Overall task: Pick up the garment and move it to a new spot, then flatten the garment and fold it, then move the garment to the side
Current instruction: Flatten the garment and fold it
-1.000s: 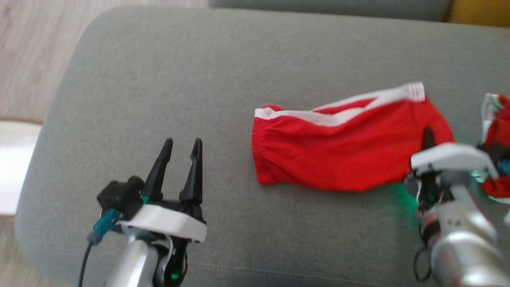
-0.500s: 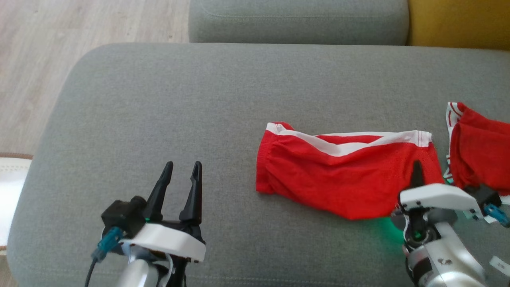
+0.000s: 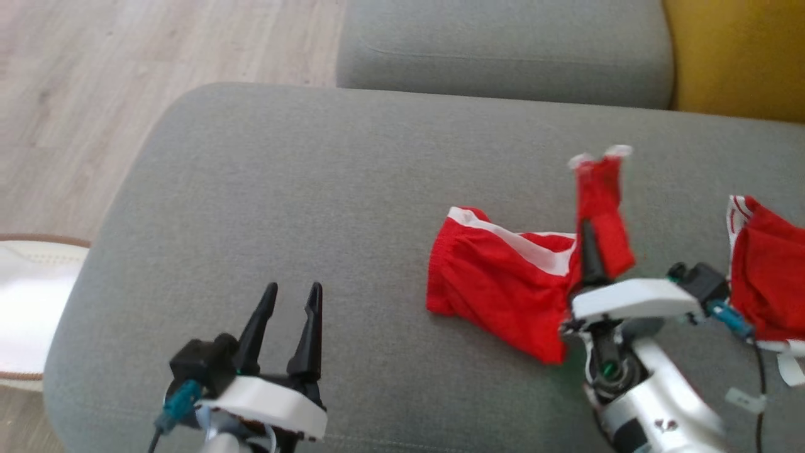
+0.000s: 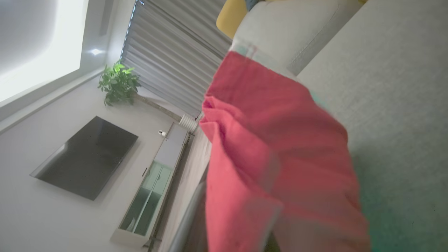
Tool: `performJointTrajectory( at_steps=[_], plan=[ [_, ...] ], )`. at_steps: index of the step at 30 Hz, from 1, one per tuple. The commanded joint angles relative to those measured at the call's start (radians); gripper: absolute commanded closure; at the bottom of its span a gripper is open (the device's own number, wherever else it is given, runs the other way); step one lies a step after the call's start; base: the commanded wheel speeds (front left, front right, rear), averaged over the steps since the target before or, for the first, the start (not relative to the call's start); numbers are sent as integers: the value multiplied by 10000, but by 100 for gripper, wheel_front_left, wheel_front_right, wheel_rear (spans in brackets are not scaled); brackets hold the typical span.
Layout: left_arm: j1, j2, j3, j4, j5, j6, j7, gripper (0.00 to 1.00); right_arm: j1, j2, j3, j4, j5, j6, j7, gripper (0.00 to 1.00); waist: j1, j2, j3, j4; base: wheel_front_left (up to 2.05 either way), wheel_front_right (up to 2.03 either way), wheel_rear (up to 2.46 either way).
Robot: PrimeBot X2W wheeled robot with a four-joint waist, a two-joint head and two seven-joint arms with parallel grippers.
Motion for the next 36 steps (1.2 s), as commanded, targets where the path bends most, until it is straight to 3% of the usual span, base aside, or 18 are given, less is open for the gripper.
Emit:
performJointTrajectory(
  at_steps=[1,9,15,16,17,26,36],
  plan=[
    [-250,10,232,-253,68,-52,-76,0,-163,106,512,-496,223,-9,-116,100,0,0,-130,206,0,0,0],
    [-106,10,142,-188,125,-17,-76,0,-166,106,1656,-1089,725,-9,-134,100,0,0,-281,812,0,0,0],
    [-82,10,133,-178,91,8,-76,0,-158,106,2271,-794,530,-9,-135,100,0,0,-239,1221,0,0,0],
    [-87,10,131,-183,75,14,-76,0,-201,106,2423,-690,466,-9,-136,68,0,0,-206,1272,0,0,0],
    [-99,10,122,-186,60,17,-76,0,-240,106,2606,-587,444,-9,-136,0,0,0,-168,1326,0,0,0],
    [-250,10,-38,-280,-163,54,-76,0,-669,106,3789,-44,56,-9,-136,0,0,0,250,1751,0,0,0],
    [-488,10,-193,-345,-347,121,-76,0,-1533,106,4732,2059,346,-9,-64,0,0,0,783,2014,0,0,0]
  ],
)
